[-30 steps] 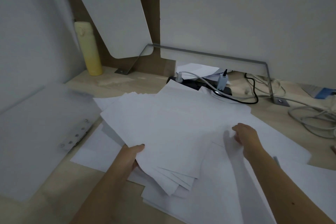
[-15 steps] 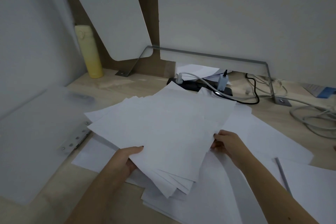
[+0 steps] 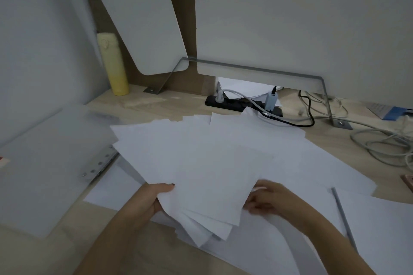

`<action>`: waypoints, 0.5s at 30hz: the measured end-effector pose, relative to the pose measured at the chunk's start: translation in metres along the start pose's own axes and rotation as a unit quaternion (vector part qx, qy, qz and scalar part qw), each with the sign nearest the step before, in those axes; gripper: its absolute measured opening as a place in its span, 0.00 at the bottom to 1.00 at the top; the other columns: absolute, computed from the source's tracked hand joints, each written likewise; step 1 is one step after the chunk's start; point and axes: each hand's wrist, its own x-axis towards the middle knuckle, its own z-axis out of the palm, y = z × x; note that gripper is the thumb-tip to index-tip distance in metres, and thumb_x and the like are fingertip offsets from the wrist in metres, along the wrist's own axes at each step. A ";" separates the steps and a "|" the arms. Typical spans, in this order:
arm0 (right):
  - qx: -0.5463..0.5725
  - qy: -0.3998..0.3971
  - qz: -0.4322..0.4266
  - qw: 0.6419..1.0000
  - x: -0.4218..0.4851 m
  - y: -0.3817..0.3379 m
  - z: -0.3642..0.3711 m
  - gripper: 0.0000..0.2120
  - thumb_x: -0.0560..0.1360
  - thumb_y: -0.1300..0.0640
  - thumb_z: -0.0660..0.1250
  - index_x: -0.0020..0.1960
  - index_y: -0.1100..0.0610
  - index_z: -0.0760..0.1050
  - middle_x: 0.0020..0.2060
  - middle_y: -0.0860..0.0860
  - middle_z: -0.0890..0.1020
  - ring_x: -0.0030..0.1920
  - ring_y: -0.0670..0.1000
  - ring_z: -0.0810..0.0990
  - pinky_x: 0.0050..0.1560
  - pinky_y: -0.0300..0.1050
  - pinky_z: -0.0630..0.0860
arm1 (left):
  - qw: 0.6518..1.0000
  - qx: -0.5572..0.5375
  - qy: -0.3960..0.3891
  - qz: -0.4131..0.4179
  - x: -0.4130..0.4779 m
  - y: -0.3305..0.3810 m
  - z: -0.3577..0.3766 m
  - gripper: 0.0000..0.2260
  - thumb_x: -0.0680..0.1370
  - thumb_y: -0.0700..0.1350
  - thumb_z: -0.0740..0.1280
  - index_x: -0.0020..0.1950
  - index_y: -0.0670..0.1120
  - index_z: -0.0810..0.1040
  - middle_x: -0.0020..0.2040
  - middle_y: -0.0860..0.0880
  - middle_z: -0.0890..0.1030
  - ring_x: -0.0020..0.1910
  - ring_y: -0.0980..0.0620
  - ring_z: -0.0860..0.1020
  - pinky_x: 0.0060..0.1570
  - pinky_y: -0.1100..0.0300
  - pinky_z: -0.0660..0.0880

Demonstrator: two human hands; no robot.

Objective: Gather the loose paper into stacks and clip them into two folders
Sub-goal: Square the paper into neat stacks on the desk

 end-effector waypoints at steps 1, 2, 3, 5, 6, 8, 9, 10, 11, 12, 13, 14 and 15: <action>0.023 0.075 -0.013 0.997 0.001 0.001 -0.007 0.15 0.74 0.72 0.59 0.60 0.67 0.73 0.44 0.63 0.82 0.40 0.56 0.80 0.45 0.45 0.79 | 1.000 -0.013 0.002 0.011 0.000 0.000 -0.001 0.11 0.74 0.31 0.65 0.38 0.40 0.85 0.49 0.44 0.82 0.34 0.51 0.84 0.35 0.60 0.81; 0.037 0.142 -0.034 0.989 0.001 0.000 -0.016 0.16 0.74 0.70 0.61 0.62 0.65 0.71 0.46 0.63 0.81 0.42 0.56 0.80 0.50 0.47 0.77 | 1.000 -0.005 0.005 0.017 -0.004 0.002 -0.001 0.14 0.75 0.32 0.65 0.35 0.43 0.86 0.48 0.45 0.83 0.34 0.51 0.84 0.36 0.60 0.81; 0.036 0.184 -0.055 0.981 -0.001 -0.002 -0.024 0.18 0.75 0.67 0.63 0.64 0.63 0.70 0.50 0.62 0.80 0.46 0.56 0.79 0.55 0.49 0.75 | 0.999 -0.020 -0.005 0.036 -0.005 0.000 -0.005 0.11 0.73 0.35 0.69 0.33 0.44 0.86 0.47 0.46 0.84 0.35 0.51 0.84 0.35 0.60 0.81; 0.004 0.199 -0.093 0.976 -0.008 -0.008 -0.033 0.21 0.75 0.57 0.65 0.67 0.56 0.68 0.60 0.57 0.76 0.55 0.54 0.76 0.61 0.48 0.70 | 0.997 -0.004 -0.039 0.073 -0.016 0.009 -0.004 0.16 0.56 0.47 0.82 0.40 0.45 0.86 0.46 0.46 0.85 0.39 0.52 0.84 0.34 0.61 0.81; -0.016 0.192 -0.105 0.976 -0.012 -0.013 -0.036 0.23 0.75 0.52 0.65 0.69 0.53 0.66 0.64 0.54 0.74 0.59 0.52 0.73 0.61 0.46 0.67 | 0.996 0.028 -0.043 0.079 -0.022 0.012 -0.006 0.30 0.46 0.51 0.83 0.45 0.45 0.84 0.46 0.47 0.86 0.41 0.52 0.84 0.34 0.62 0.80; -0.041 0.172 -0.123 0.977 -0.015 -0.024 -0.038 0.28 0.74 0.47 0.65 0.72 0.49 0.62 0.67 0.49 0.70 0.66 0.50 0.68 0.60 0.43 0.62 | 0.992 0.067 -0.042 0.099 -0.025 0.018 -0.007 0.42 0.39 0.55 0.83 0.51 0.45 0.81 0.47 0.49 0.86 0.43 0.52 0.84 0.35 0.63 0.80; -0.051 0.158 -0.131 0.977 -0.016 -0.031 -0.037 0.31 0.73 0.44 0.65 0.73 0.48 0.60 0.68 0.48 0.68 0.68 0.49 0.66 0.61 0.43 0.61 | 0.989 0.071 -0.064 0.109 -0.026 0.023 -0.007 0.43 0.40 0.55 0.83 0.52 0.46 0.80 0.48 0.50 0.86 0.45 0.52 0.84 0.36 0.63 0.80; -0.054 0.142 -0.134 0.979 -0.018 -0.039 -0.036 0.34 0.71 0.42 0.66 0.73 0.46 0.58 0.69 0.47 0.68 0.70 0.49 0.65 0.62 0.44 0.61 | 0.989 0.076 -0.065 0.111 -0.031 0.029 -0.004 0.43 0.40 0.56 0.82 0.53 0.46 0.80 0.48 0.50 0.86 0.45 0.53 0.84 0.37 0.63 0.80; -0.047 0.121 -0.137 0.982 -0.021 -0.047 -0.035 0.38 0.67 0.38 0.68 0.73 0.45 0.58 0.68 0.45 0.69 0.70 0.49 0.66 0.65 0.45 0.63 | 0.986 0.085 -0.071 0.124 -0.033 0.035 -0.001 0.42 0.41 0.56 0.82 0.53 0.47 0.80 0.49 0.51 0.86 0.46 0.53 0.84 0.37 0.63 0.80; -0.034 0.097 -0.144 0.984 -0.023 -0.053 -0.035 0.41 0.63 0.35 0.70 0.71 0.45 0.61 0.67 0.45 0.72 0.68 0.49 0.70 0.65 0.48 0.66 | 0.983 0.094 -0.076 0.139 -0.038 0.041 0.003 0.41 0.42 0.56 0.82 0.53 0.47 0.80 0.49 0.51 0.85 0.47 0.53 0.84 0.38 0.63 0.80; -0.024 0.071 -0.153 0.985 -0.028 -0.060 -0.034 0.42 0.58 0.34 0.73 0.69 0.47 0.66 0.62 0.47 0.78 0.63 0.50 0.76 0.61 0.49 0.73 | 0.980 0.100 -0.083 0.153 -0.038 0.046 0.004 0.38 0.43 0.55 0.83 0.52 0.48 0.81 0.49 0.51 0.86 0.47 0.53 0.84 0.38 0.63 0.80; -0.011 0.044 -0.162 0.986 -0.033 -0.066 -0.035 0.41 0.56 0.35 0.75 0.64 0.51 0.71 0.55 0.48 0.83 0.55 0.50 0.81 0.53 0.46 0.78 | 0.977 0.105 -0.086 0.164 -0.041 0.053 0.008 0.33 0.46 0.53 0.83 0.49 0.49 0.83 0.48 0.51 0.86 0.47 0.52 0.84 0.38 0.64 0.80; 0.006 0.022 -0.167 0.986 -0.039 -0.072 -0.035 0.35 0.57 0.39 0.76 0.59 0.54 0.76 0.46 0.49 0.86 0.47 0.50 0.84 0.43 0.43 0.80 | 0.974 0.110 -0.089 0.178 -0.045 0.059 0.012 0.29 0.46 0.52 0.83 0.45 0.49 0.84 0.46 0.51 0.86 0.46 0.52 0.84 0.37 0.64 0.80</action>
